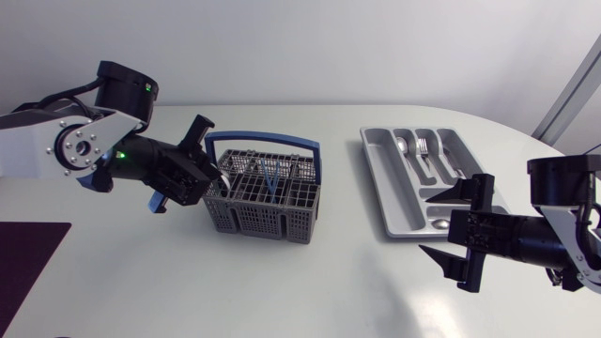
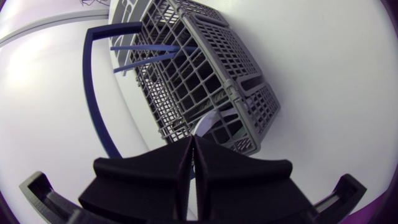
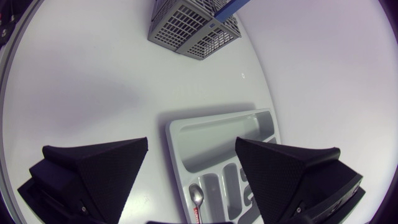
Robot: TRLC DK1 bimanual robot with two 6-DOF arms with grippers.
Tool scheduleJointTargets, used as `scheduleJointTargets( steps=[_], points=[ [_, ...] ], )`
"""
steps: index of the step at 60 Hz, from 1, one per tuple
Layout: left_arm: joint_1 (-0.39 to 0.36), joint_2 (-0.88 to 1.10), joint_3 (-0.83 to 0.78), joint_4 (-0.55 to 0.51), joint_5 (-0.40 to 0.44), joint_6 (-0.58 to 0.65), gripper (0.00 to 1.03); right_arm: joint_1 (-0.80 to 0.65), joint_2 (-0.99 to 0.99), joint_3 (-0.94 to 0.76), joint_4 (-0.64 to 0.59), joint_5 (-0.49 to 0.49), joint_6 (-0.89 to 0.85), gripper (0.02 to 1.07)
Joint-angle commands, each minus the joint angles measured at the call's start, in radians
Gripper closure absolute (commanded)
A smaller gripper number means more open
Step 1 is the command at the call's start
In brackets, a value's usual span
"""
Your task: Unload the cutlery basket into the drawer organizer.
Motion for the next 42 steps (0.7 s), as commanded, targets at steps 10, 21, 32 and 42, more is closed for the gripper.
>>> scheduleJointTargets(
  steps=[10,21,32,42],
  points=[
    [0.025,-0.057,-0.053,0.014,0.005,-0.018,1.00,0.011,-0.005,-0.037,0.003,0.000,0.027,0.06],
    [0.037,-0.092,-0.059,0.020,0.026,-0.048,1.00,0.012,-0.033,-0.047,-0.010,0.003,0.027,0.06],
    [0.040,-0.121,-0.056,0.037,0.037,-0.075,1.00,0.012,-0.059,-0.054,-0.020,0.003,0.029,0.06],
    [0.040,-0.166,-0.050,0.054,0.051,-0.103,1.00,0.018,-0.086,-0.053,-0.043,0.003,0.029,0.06]
  ],
)
